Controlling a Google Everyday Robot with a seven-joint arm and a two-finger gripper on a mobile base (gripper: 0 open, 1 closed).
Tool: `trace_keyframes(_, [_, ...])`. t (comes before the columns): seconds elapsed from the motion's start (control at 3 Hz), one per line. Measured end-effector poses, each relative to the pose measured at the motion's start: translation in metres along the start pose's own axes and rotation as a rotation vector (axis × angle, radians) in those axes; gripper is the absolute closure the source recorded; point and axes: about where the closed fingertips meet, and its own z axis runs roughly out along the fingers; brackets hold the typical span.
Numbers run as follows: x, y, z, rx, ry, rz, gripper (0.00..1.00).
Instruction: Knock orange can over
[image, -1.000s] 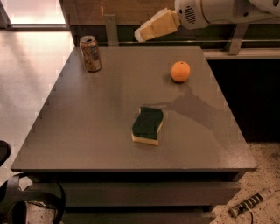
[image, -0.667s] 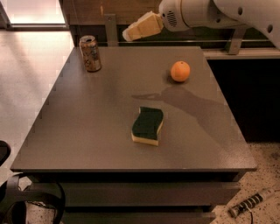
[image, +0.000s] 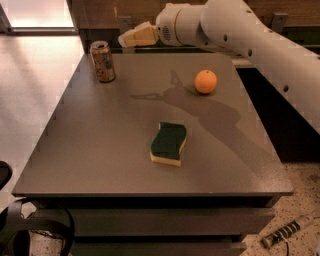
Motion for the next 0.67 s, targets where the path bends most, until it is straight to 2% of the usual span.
trace_keyframes(0.33, [0.005,0.012,0.035,-0.039,-0.063,0.051,0.00])
trace_keyframes(0.67, [0.010,0.034,0.062,-0.100,-0.110,0.112,0.00])
